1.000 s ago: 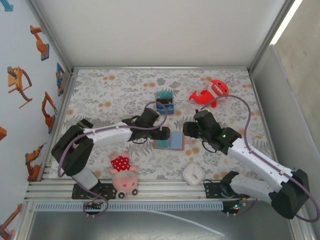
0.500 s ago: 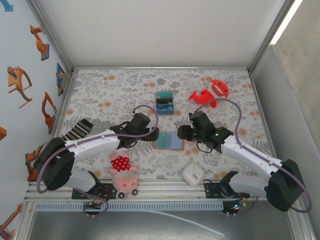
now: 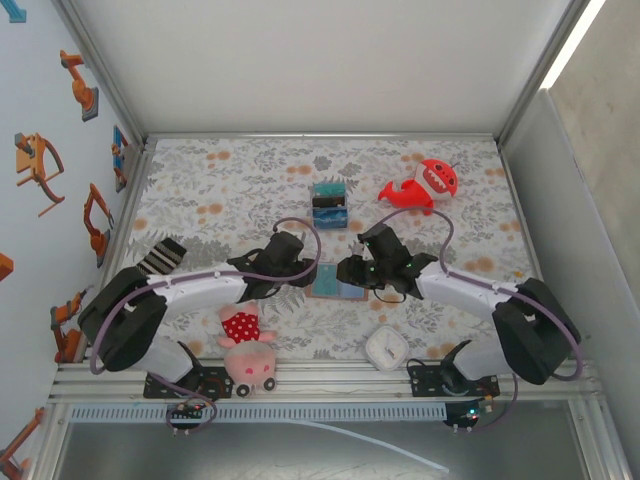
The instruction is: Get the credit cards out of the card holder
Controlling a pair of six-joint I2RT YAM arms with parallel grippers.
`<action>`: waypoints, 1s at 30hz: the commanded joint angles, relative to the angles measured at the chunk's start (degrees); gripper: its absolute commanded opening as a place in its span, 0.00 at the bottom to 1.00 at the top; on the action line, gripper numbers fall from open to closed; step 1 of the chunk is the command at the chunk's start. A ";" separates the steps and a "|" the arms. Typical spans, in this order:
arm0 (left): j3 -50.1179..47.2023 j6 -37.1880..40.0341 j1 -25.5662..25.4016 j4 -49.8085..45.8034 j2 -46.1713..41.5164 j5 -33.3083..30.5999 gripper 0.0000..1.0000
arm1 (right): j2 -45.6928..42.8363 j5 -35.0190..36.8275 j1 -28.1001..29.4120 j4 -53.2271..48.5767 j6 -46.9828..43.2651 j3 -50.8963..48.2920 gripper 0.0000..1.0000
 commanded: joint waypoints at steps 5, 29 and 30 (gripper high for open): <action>0.77 -1.70 -0.42 4.39 4.47 4.78 0.52 | 4.07 -2.95 -0.24 3.30 1.49 0.66 0.32; 1.59 -4.66 -1.03 4.82 9.78 9.00 0.38 | 9.00 -4.92 -2.07 4.71 1.09 0.59 0.21; 1.51 -4.75 -1.09 4.79 9.81 8.93 0.38 | 9.15 -5.26 -2.25 5.12 1.14 0.35 0.21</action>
